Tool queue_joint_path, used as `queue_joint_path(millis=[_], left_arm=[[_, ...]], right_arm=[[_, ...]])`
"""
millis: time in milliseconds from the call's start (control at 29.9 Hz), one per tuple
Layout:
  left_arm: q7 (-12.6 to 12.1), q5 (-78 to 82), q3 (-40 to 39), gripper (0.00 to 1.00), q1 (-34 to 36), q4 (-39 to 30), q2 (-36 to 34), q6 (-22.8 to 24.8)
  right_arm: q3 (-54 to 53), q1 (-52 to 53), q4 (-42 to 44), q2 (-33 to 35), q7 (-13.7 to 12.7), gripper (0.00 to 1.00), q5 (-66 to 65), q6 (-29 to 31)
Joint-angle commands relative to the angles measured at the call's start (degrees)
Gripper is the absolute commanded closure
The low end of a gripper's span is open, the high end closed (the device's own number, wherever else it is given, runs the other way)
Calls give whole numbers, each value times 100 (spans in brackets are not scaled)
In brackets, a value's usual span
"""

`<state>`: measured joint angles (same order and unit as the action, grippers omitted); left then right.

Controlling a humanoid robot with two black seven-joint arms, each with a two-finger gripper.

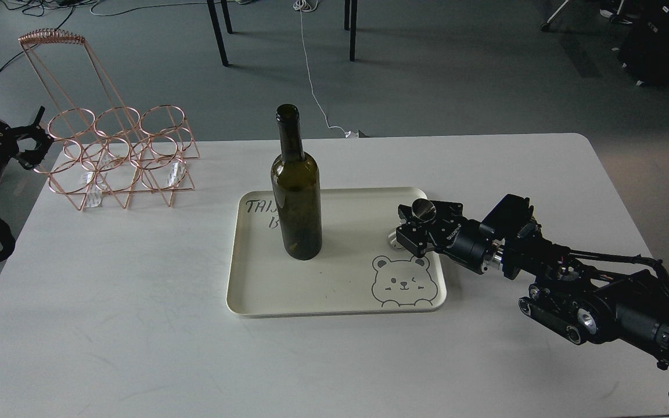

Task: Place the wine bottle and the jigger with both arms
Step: 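Grasp the jigger with the right gripper and lift it, then carry the jigger off the tray and lower it onto the table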

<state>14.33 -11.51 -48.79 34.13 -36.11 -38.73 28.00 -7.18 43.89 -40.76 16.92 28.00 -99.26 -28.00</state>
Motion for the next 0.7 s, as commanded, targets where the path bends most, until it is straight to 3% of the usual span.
queue_joint_path(millis=[0, 368, 669], left_arm=[[0, -1, -8, 2, -3, -1, -38, 0], [0, -1, 10, 2, -3, -18, -82, 0], [0, -1, 10, 2, -3, -45, -65, 0]], right_arm=[[-257, 40, -353, 381, 0, 98, 125, 0], [-442, -187, -960, 1945, 0, 98, 653, 0], [-389, -864, -803, 2395, 0, 98, 1462, 0]])
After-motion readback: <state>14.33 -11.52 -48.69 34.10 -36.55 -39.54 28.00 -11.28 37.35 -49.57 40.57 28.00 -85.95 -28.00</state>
